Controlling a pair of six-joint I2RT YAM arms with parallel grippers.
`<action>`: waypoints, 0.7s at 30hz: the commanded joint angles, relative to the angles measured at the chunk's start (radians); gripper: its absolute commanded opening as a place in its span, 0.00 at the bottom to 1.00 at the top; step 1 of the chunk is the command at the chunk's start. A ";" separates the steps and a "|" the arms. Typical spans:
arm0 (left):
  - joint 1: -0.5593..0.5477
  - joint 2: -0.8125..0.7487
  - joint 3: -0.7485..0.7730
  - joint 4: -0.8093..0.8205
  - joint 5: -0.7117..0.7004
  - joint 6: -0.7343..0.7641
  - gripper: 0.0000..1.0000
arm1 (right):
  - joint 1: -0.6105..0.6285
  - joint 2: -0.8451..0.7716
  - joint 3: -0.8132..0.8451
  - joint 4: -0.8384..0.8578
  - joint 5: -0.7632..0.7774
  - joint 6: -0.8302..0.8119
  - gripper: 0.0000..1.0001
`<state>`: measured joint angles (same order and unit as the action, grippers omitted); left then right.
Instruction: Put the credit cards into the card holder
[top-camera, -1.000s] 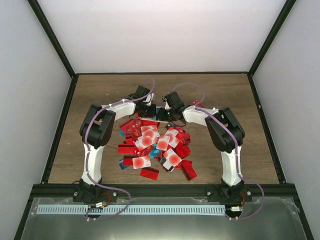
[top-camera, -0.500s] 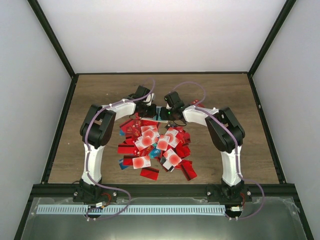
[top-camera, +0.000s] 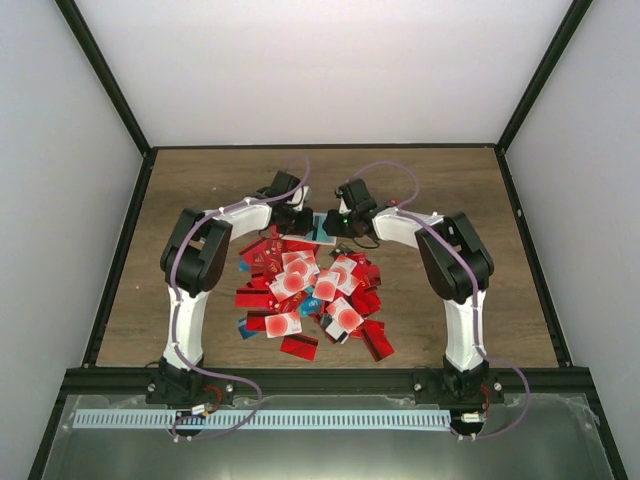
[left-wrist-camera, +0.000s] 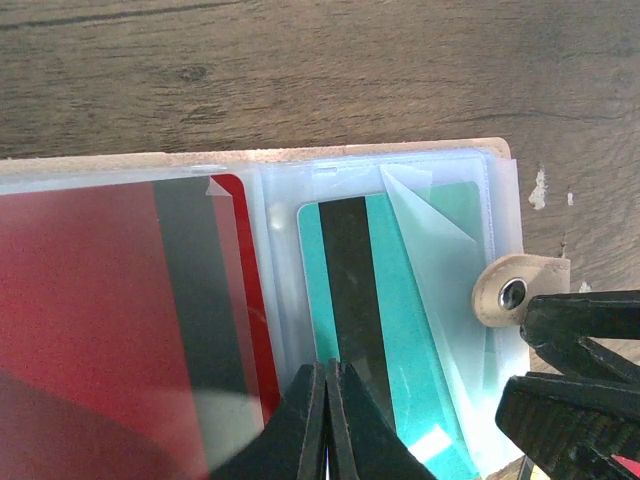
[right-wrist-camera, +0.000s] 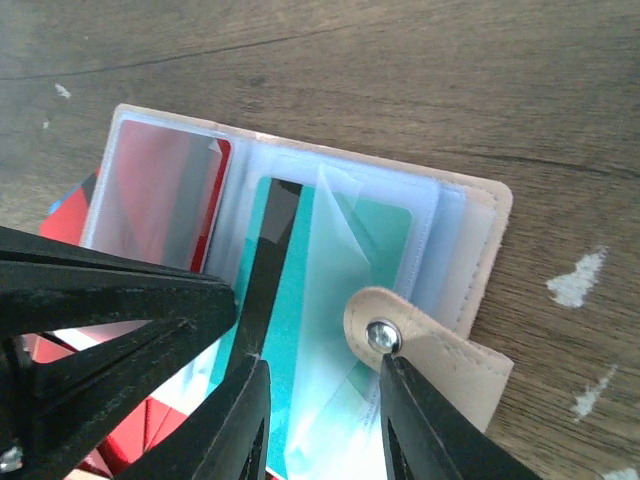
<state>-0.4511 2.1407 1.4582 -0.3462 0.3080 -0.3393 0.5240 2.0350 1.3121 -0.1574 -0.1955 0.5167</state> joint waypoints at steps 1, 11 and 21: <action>0.000 0.033 0.016 -0.013 0.015 0.006 0.04 | -0.019 -0.009 0.001 0.039 -0.070 0.021 0.33; -0.001 0.035 0.013 -0.012 0.023 0.006 0.04 | -0.030 -0.015 -0.029 0.051 -0.124 0.026 0.36; -0.003 0.034 0.011 -0.007 0.032 0.005 0.04 | -0.030 -0.098 -0.132 0.081 -0.147 0.049 0.37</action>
<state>-0.4511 2.1422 1.4590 -0.3450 0.3229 -0.3393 0.4988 1.9839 1.1988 -0.0914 -0.3477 0.5457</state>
